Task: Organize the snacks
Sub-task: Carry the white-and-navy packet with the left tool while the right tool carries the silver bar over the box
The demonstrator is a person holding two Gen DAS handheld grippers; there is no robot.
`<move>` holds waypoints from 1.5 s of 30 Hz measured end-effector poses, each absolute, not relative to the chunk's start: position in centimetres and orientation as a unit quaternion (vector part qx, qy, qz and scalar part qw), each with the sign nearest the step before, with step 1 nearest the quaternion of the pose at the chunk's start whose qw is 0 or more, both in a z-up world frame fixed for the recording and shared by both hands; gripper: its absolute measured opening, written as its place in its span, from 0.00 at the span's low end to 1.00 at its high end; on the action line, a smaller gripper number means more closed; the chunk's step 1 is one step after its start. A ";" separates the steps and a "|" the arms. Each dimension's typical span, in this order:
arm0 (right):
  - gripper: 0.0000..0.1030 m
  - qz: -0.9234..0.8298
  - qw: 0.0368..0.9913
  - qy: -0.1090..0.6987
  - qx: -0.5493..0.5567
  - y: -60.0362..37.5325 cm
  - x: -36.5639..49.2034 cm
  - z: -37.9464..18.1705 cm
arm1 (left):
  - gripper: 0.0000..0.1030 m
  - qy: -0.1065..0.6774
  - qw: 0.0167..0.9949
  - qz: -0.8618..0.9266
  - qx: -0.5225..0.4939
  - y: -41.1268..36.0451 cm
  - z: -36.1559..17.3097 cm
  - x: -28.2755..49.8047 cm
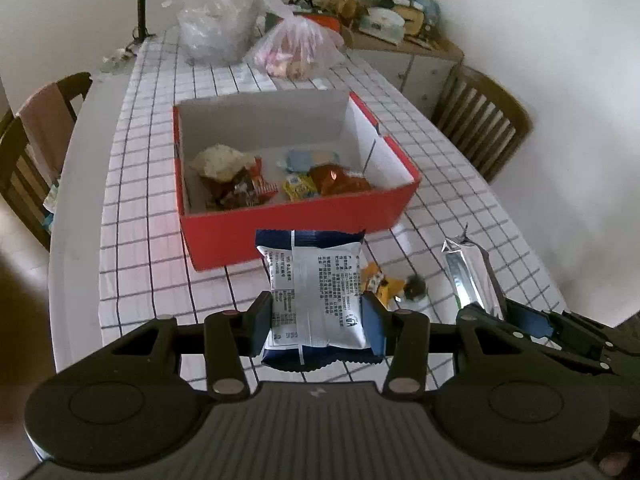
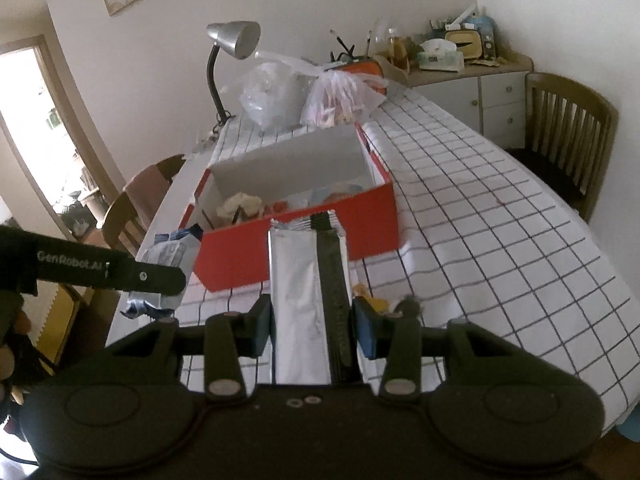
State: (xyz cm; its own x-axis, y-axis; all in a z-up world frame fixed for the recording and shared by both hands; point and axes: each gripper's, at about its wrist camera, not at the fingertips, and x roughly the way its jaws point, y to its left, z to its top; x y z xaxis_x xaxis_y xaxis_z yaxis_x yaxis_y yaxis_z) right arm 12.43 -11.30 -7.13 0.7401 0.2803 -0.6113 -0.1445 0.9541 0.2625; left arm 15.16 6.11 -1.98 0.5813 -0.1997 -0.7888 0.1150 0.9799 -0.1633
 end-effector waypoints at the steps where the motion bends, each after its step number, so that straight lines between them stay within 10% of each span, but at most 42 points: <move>1: 0.40 0.115 0.928 0.340 0.097 -11.3 12.6 -6.9 | 0.45 0.446 0.889 -0.088 -0.049 6.2 -1.8 15.3; 21: 0.40 0.162 0.929 0.331 0.045 -10.0 25.7 -2.7 | 0.45 0.415 0.906 -0.043 -0.070 8.6 1.6 23.9; 45: 0.40 0.199 0.877 0.435 -0.051 -6.2 40.8 -10.5 | 0.45 0.510 0.858 0.035 -0.049 9.1 -6.4 37.6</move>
